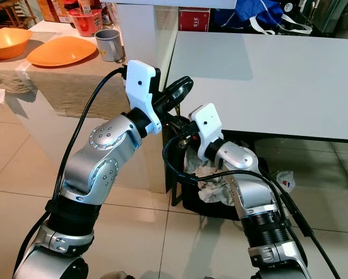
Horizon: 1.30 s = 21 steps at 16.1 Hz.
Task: Setting the table
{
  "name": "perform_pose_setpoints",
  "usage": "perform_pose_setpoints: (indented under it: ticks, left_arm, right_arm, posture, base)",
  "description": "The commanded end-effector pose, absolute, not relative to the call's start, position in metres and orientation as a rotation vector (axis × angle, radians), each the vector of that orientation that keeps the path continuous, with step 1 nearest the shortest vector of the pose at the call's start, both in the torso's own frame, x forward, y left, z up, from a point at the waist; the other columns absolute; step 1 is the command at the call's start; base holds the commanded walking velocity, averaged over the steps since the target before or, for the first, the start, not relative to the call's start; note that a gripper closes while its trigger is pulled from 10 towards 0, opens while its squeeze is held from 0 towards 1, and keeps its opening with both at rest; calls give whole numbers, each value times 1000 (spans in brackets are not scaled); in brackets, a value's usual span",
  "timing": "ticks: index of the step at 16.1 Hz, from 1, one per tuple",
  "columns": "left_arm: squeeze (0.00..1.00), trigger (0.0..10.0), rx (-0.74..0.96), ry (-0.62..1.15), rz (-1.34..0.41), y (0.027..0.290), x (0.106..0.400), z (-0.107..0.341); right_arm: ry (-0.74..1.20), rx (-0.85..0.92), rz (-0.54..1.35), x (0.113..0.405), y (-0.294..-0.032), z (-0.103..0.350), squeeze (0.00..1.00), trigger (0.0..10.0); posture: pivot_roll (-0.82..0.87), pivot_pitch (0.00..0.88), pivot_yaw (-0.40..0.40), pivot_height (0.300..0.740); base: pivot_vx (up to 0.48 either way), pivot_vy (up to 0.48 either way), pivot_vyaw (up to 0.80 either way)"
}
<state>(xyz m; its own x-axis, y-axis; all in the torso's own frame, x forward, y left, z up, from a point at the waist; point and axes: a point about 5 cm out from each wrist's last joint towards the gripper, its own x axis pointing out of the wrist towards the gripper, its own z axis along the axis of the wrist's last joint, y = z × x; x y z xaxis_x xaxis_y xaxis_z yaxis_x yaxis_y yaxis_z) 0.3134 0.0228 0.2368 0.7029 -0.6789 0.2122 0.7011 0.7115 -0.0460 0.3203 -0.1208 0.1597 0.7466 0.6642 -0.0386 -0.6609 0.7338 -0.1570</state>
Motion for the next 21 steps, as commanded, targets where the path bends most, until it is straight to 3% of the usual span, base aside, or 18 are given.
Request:
perform_pose_setpoints:
  ticks: [1, 2, 3, 4, 14, 15, 21]
  left_arm:
    - [0, 0, -96, -187, -771, 23, 314, 238]
    - [0, 0, -94, -185, -770, 23, 314, 238]
    - [0, 4510, -91, -182, -768, 23, 315, 237]
    - [0, 10000, -87, -180, -766, 23, 315, 237]
    - [0, 10000, -54, -179, -744, 24, 320, 237]
    - [1000, 10000, -59, -177, -743, 24, 320, 237]
    - [1000, 10000, -57, -173, -735, 25, 322, 237]
  right_arm:
    - [-25, -153, 695, 321, -128, 162, 0, 0]
    - [-25, -154, 695, 321, -128, 162, 0, 0]
    - [-25, -154, 696, 321, -128, 162, 0, 0]
    - [-25, -155, 696, 321, -128, 162, 0, 0]
    - [-21, -159, 695, 321, -128, 161, 0, 0]
    - [-20, -158, 696, 321, -128, 160, 0, 0]
    - [-17, -158, 695, 320, -128, 159, 0, 0]
  posture:
    - [-9, 13, 29, 740]
    - [-9, 12, 28, 740]
    - [-9, 10, 28, 740]
    - [-9, 9, 27, 740]
    - [-11, 0, 27, 740]
    - [-11, 0, 27, 740]
    - [-13, 0, 26, 740]
  base:
    - [0, 0, 0]
    - [0, 0, 0]
    - [0, 0, 0]
    - [0, 0, 0]
    - [0, 0, 0]
    - [0, 0, 0]
    - [0, 0, 0]
